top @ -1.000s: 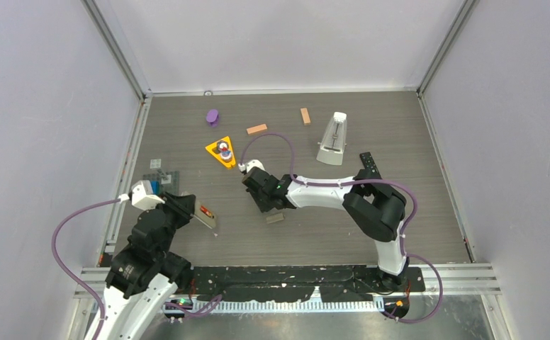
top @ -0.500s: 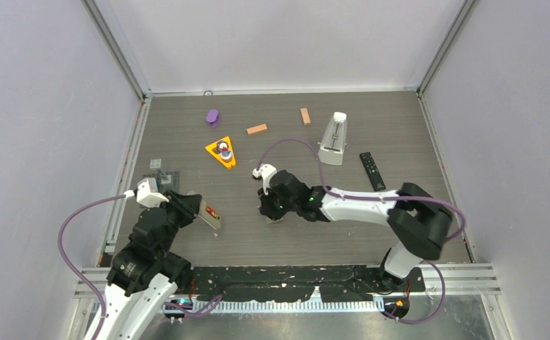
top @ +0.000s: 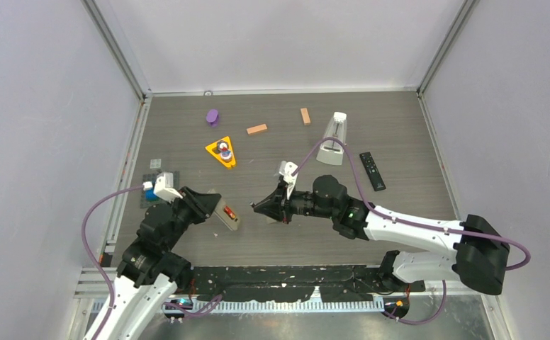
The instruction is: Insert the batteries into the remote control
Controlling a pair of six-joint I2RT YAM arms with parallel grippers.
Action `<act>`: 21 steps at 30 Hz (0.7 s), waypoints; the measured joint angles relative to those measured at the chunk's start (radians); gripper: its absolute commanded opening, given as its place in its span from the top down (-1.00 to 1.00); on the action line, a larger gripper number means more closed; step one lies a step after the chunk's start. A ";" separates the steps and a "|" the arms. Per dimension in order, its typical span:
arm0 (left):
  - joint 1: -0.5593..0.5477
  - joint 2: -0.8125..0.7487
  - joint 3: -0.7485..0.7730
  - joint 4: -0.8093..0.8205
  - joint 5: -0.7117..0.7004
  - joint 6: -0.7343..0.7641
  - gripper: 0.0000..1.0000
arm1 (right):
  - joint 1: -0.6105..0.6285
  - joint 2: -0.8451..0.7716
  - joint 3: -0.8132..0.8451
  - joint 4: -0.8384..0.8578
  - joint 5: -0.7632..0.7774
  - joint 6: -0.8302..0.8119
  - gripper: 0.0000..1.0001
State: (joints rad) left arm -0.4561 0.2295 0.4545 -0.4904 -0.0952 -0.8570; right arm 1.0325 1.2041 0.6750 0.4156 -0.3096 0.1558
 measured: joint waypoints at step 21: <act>0.000 0.499 -0.184 0.869 0.420 -0.459 1.00 | 0.060 0.082 0.534 -0.936 0.293 0.187 0.89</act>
State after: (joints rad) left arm -0.4561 0.7284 0.2707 0.3786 0.3248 -1.3159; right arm 1.0927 1.2865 1.2091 -0.5205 -0.0170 0.3431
